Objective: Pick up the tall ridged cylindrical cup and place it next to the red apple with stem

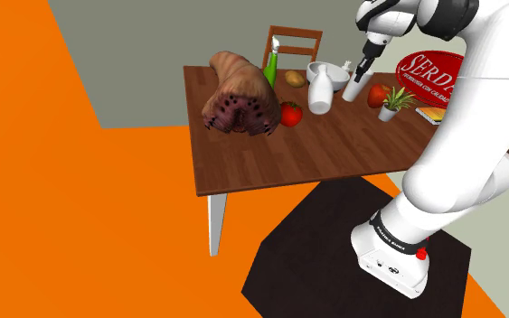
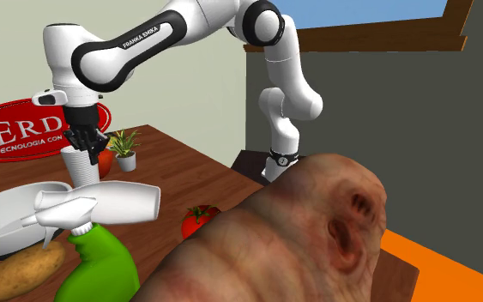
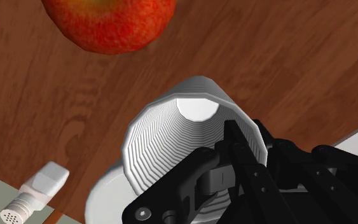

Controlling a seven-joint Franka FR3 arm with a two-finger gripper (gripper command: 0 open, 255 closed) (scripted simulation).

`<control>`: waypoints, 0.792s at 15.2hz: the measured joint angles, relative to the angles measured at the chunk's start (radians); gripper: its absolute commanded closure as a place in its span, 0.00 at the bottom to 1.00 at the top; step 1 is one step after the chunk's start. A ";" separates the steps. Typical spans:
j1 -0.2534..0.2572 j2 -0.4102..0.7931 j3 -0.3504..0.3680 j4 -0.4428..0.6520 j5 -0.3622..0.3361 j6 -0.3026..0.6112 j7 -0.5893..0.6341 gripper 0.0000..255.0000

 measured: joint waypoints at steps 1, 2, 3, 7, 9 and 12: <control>0.000 0.000 0.000 0.000 0.000 0.000 0.000 1.00; 0.000 0.000 0.000 0.000 0.000 0.001 0.000 1.00; 0.000 0.000 0.000 0.000 0.000 0.001 0.000 0.00; 0.000 0.000 0.000 0.000 0.000 0.001 0.000 0.00; 0.000 0.000 0.000 0.000 0.000 0.001 0.000 0.00; 0.007 -0.031 -0.010 0.030 -0.020 -0.055 0.012 0.00</control>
